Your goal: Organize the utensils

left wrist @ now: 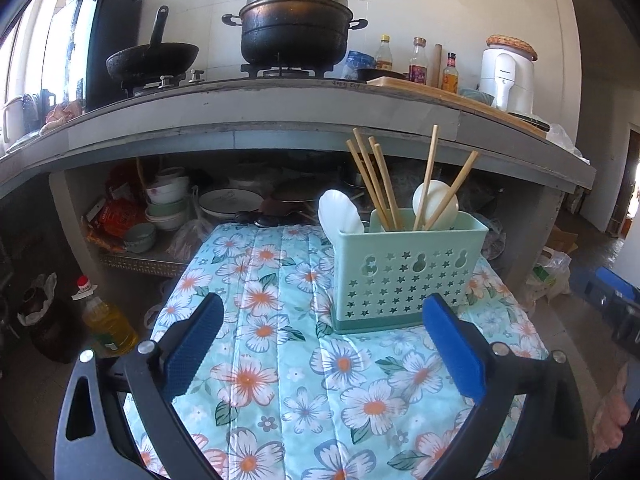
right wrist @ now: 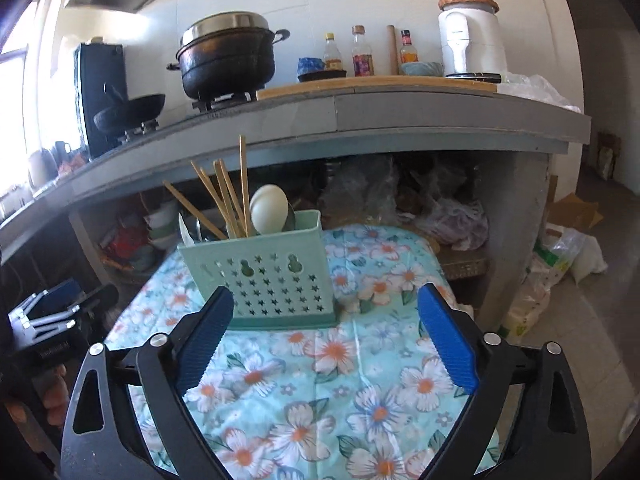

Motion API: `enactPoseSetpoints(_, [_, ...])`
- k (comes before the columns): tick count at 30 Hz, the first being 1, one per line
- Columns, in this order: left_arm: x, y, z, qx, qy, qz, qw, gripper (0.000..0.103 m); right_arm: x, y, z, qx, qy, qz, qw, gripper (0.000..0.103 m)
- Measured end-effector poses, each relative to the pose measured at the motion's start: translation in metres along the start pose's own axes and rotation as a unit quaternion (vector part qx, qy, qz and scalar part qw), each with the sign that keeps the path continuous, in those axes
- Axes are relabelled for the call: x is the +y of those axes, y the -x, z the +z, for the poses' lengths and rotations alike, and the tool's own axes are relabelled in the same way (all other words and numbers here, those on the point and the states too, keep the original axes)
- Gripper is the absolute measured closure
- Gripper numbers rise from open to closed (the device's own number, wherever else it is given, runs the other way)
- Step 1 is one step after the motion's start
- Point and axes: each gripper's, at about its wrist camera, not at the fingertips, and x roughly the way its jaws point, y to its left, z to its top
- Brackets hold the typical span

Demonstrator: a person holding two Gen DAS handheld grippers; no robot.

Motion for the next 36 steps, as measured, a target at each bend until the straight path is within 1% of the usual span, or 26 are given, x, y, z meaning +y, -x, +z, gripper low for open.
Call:
enactPoseSetpoints(1, [-0.001,0.000,0.001,0.002,-0.001,0.011,0.9999,0.005,0.004,-0.002,-0.002,0.005,0.007,-0.010,1.000,0.008])
enactPoseSetpoints(5, [-0.009,-0.007,0.001,0.006,-0.024,0.092,0.9955,0.005,0.011,-0.009,-0.006,0.016,0.029,-0.047,0.998,0.008])
enactPoseSetpoints(8, [-0.009,-0.014,-0.002,0.023,-0.025,0.123,0.9919,0.005,0.015,-0.013,-0.008,0.025,0.041,-0.068,0.997,0.008])
enactPoseSetpoints(12, [-0.006,-0.020,-0.008,0.044,-0.019,0.151,0.9873,0.005,0.014,-0.017,-0.008,0.037,0.041,-0.082,0.995,0.008])
enactPoseSetpoints(17, [-0.001,-0.025,-0.014,0.063,-0.017,0.173,0.9828,0.005,0.011,-0.023,-0.009,0.050,0.045,-0.096,0.993,0.008])
enactPoseSetpoints(23, [0.004,-0.022,-0.012,0.055,-0.016,0.194,0.9794,0.005,0.009,-0.025,-0.009,0.056,0.045,-0.104,0.992,0.008])
enactPoseSetpoints(36, [0.013,-0.021,-0.009,0.057,-0.010,0.207,0.9766,0.005,0.006,-0.025,-0.006,0.056,0.042,-0.108,0.992,0.008])
